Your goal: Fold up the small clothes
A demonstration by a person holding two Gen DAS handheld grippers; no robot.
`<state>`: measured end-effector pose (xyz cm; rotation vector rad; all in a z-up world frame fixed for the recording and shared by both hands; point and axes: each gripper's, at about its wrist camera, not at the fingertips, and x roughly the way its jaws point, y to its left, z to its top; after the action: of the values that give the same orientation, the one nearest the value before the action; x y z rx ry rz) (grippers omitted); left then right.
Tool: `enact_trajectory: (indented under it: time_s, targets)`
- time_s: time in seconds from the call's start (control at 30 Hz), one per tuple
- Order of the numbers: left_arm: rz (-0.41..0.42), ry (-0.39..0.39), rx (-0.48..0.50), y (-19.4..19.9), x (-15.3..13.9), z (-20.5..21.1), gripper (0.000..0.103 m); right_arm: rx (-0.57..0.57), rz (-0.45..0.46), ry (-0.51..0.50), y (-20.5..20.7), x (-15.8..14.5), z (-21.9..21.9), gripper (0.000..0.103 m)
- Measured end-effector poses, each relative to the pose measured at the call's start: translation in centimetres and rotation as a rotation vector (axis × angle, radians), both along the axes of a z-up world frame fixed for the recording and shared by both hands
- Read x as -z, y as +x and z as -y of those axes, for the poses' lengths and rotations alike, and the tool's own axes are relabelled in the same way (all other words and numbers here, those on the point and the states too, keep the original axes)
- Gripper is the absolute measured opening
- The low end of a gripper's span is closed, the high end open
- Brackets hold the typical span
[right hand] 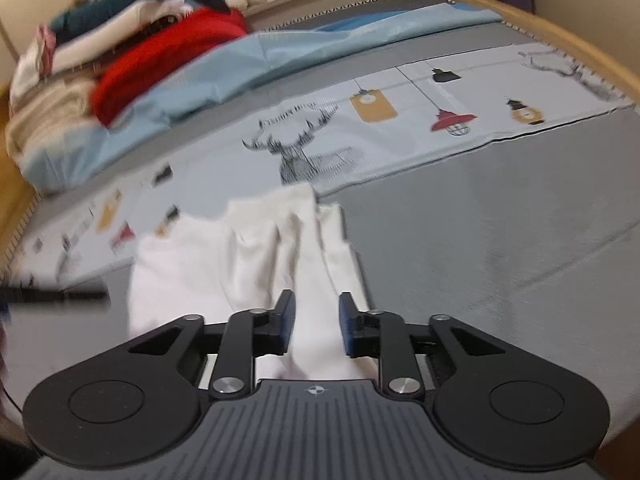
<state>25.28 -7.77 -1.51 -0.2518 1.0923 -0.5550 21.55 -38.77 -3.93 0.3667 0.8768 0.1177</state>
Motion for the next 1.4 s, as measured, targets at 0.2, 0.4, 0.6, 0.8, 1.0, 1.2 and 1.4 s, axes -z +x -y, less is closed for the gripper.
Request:
enact_trajectory:
  time_s: [0.2,0.4,0.6,0.8,1.0,1.2,1.4]
  targets:
    - [-0.049,0.004,-0.047,-0.4,3.2,-2.4,0.007,-0.021,-0.075,0.127,4.9,2.2,-0.9,0.046]
    - [-0.03,-0.029,-0.041,0.9,3.1,-3.5,0.007,-0.026,-0.177,0.126,9.1,5.6,-3.0,0.051]
    - [-0.031,-0.025,-0.062,2.1,3.0,-4.4,0.007,-0.124,-0.171,0.026,10.5,6.4,-6.0,0.014]
    - [-0.004,-0.059,-0.094,3.0,2.2,-4.5,0.007,-0.18,0.257,-0.073,7.7,-1.2,-5.7,0.008]
    - [-0.008,-0.049,-0.064,3.0,2.3,-3.1,0.007,0.051,0.088,-0.288,10.2,2.4,-2.1,0.014]
    - [0.005,-0.069,0.037,2.2,2.3,-1.2,0.007,-0.079,0.137,-0.111,7.4,0.6,0.0,0.034]
    - [0.011,-0.097,0.22,0.6,3.0,2.4,0.017,-0.293,-0.063,-0.179,5.9,3.8,-0.1,0.034]
